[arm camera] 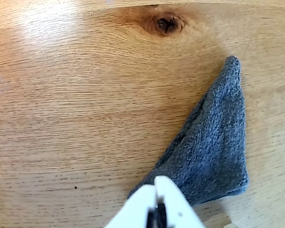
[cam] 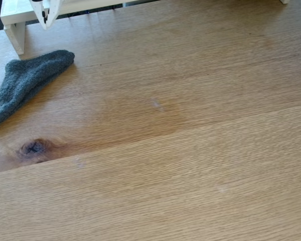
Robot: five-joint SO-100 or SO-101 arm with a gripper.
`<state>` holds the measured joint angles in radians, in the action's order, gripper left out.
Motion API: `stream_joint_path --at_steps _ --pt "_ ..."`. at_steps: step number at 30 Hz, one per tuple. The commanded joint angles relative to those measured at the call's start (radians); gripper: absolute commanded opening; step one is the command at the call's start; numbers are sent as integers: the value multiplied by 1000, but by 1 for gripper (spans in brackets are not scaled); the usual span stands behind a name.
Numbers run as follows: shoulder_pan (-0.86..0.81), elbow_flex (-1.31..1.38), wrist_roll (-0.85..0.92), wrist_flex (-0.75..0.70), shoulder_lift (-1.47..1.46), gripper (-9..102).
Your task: Clean the area in front of the robot
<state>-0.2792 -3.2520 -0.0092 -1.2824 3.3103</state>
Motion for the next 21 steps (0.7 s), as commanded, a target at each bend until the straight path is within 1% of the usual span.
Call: stream_joint_path --at_steps 1,4,5,6,7,14,17,21 --pt "-6 -98 -5 17 -6 0" --pt "6 -98 8 17 -6 0" --pt "18 -98 14 20 -6 2" --pt "23 -98 15 21 -6 7" --pt "38 -98 28 21 -6 10" --pt "190 -91 129 149 -6 10" --pt "218 -86 170 175 -11 10" --pt "244 -83 175 265 -112 9"
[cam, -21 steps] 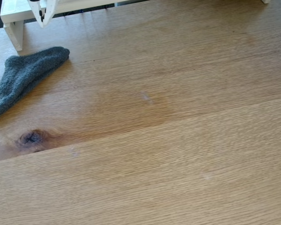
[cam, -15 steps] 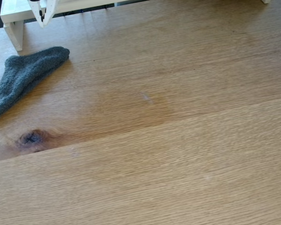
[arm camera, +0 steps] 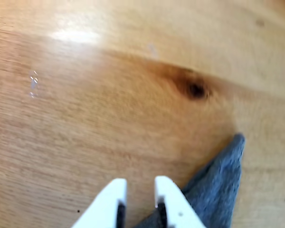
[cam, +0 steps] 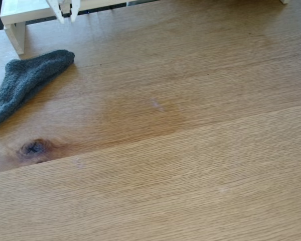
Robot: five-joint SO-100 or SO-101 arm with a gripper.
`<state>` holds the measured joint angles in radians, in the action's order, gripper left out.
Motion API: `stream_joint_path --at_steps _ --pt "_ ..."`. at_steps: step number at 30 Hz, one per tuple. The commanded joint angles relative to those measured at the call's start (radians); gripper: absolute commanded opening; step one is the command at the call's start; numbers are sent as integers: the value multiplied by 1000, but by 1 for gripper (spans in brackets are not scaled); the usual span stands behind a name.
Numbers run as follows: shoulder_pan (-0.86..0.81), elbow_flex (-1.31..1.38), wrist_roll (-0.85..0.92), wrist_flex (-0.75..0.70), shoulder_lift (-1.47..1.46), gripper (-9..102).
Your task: Clean the area in front of the robot
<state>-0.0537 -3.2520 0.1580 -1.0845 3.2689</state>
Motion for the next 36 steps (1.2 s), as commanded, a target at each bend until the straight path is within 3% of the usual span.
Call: stream_joint_path --at_steps 1,10,17,25,33,36 --pt "23 -83 8 86 -86 9" --pt "63 9 -11 284 -359 11" --pt "31 334 -121 242 -741 19" --pt "-279 738 -138 189 -1108 36" --pt "-661 1043 -40 63 -1408 40" --pt "-758 1103 -6 63 -1532 34"
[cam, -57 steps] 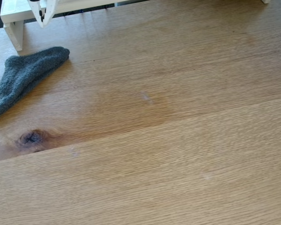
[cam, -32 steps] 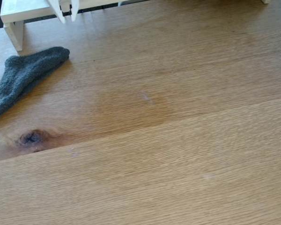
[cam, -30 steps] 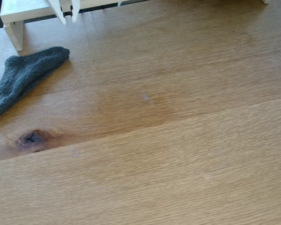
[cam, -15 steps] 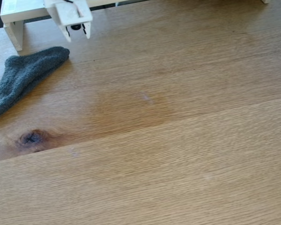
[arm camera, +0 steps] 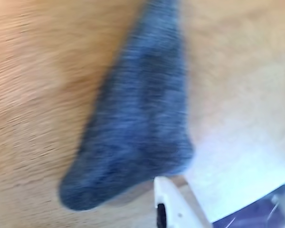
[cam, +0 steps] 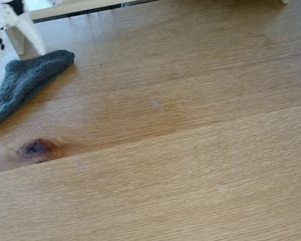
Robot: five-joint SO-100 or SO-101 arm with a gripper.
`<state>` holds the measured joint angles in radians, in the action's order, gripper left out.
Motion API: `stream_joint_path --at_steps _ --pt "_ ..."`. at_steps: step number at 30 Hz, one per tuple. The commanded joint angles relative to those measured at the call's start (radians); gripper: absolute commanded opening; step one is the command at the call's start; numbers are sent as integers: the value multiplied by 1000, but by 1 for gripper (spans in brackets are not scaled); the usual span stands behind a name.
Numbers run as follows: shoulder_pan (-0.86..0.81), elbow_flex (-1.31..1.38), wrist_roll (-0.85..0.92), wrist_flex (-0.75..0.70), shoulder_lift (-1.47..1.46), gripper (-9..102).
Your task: Clean the area in front of the robot
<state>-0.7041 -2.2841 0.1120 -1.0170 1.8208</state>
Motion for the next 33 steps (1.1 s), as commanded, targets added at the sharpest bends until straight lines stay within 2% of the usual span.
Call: stream_joint_path --at_steps 1,5,11,18,22,29,33 --pt "-130 149 51 -3 -121 33" --pt "-166 179 92 9 -247 31" --pt "-124 186 123 75 -391 21" --pt "-106 186 115 130 -431 12" --pt "-92 186 112 152 -416 0" --pt "-91 187 55 133 -244 0" --pt "-83 187 86 35 -40 0"
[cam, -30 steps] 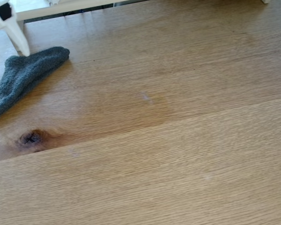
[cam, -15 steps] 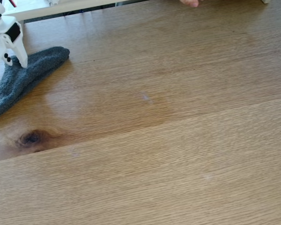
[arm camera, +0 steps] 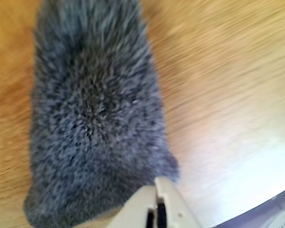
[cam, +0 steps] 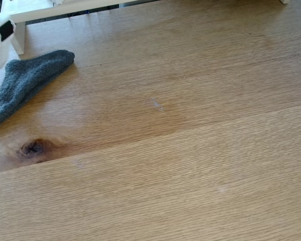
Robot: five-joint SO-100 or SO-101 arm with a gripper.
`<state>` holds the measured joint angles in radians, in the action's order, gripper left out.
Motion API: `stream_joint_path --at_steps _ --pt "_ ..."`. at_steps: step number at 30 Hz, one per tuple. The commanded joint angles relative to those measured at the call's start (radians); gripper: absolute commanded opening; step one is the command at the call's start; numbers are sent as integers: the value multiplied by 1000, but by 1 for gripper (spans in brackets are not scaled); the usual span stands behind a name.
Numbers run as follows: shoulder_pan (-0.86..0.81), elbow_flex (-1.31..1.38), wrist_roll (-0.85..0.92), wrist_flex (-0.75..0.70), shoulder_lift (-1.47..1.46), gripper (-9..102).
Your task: Clean the area in front of the robot
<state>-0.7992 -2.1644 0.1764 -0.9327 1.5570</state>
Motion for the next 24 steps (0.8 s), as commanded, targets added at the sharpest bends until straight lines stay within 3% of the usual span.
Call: stream_joint_path --at_steps 1,12,17,24 --pt "20 67 26 -78 278 0" --pt "322 66 -6 -341 638 0" --pt "373 67 -21 -314 670 0" --pt "238 54 -9 -212 548 17"
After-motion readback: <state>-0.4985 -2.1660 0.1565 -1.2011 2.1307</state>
